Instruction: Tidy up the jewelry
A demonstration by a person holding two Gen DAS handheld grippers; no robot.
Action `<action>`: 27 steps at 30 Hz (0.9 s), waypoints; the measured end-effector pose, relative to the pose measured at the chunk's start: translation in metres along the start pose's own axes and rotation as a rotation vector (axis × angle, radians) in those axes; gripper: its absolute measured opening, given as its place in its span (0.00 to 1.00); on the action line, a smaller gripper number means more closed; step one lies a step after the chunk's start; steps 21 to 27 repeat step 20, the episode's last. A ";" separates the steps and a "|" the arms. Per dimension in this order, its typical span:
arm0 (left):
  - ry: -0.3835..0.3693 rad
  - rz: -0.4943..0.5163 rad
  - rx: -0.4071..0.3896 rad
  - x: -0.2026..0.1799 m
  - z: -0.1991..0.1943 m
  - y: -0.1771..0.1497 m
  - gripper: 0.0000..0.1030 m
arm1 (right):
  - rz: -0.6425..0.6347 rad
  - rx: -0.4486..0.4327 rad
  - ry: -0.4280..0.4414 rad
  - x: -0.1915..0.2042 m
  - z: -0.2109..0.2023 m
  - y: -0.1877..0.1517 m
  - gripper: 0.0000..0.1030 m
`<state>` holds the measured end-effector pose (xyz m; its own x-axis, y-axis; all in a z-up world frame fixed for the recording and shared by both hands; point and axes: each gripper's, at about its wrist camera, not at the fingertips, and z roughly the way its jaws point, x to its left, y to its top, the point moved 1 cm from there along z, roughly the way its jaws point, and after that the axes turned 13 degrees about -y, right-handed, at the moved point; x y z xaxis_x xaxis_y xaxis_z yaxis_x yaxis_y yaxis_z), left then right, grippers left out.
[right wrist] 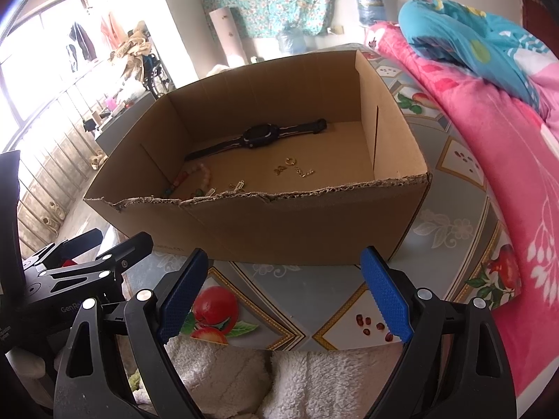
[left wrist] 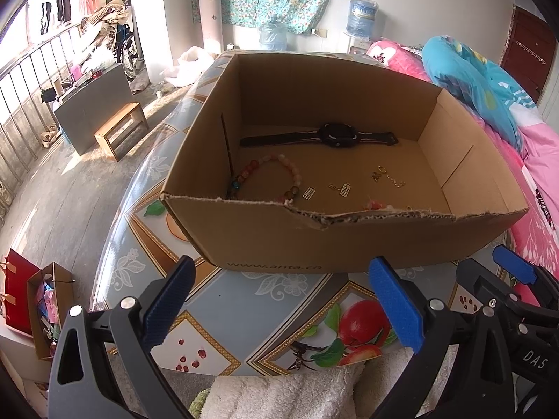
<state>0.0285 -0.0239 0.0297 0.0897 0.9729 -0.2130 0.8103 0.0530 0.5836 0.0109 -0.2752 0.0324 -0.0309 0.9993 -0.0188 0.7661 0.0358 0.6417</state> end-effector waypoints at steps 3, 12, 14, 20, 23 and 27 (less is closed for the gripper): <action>-0.001 0.000 0.000 0.000 0.000 0.000 0.94 | -0.002 -0.001 0.001 0.001 0.000 0.000 0.82; 0.003 -0.005 -0.002 0.002 0.000 0.000 0.94 | -0.005 -0.001 0.001 0.002 0.000 0.001 0.82; 0.007 -0.006 -0.001 0.003 0.000 0.000 0.94 | -0.004 -0.001 0.001 0.002 0.000 0.001 0.82; 0.011 -0.004 0.001 0.004 0.001 0.000 0.94 | -0.003 0.001 0.001 0.002 0.000 0.001 0.82; 0.011 -0.004 0.001 0.004 0.001 0.000 0.94 | -0.003 0.001 0.001 0.002 0.000 0.001 0.82; 0.011 -0.004 0.001 0.004 0.001 0.000 0.94 | -0.003 0.001 0.001 0.002 0.000 0.001 0.82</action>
